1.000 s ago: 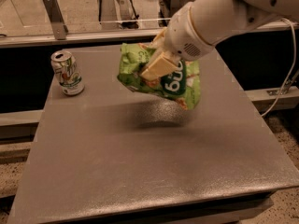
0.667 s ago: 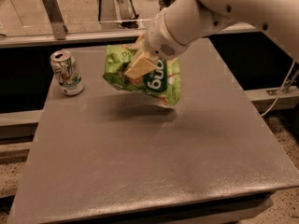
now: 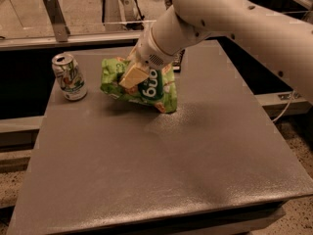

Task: Move green rice chip bag near 7up can

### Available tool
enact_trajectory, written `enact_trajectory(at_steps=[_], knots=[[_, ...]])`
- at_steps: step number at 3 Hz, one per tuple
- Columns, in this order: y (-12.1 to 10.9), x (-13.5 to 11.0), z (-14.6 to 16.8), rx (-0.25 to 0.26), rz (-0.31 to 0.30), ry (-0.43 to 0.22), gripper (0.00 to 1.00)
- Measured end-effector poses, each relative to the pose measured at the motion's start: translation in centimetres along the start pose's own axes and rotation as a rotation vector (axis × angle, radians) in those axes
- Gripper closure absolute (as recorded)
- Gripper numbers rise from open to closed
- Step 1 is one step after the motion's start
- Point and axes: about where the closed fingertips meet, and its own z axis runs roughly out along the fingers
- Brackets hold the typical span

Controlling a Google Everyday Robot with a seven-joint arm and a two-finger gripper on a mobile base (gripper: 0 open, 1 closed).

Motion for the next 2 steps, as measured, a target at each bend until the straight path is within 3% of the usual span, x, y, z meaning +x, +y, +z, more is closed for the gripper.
enact_trajectory(at_steps=[1, 2], knots=[[0.2, -0.5, 2.1, -0.035, 0.003, -0.007, 1.0], [0.7, -1.9, 4.1, -0.077, -0.008, -0.033, 0.82]])
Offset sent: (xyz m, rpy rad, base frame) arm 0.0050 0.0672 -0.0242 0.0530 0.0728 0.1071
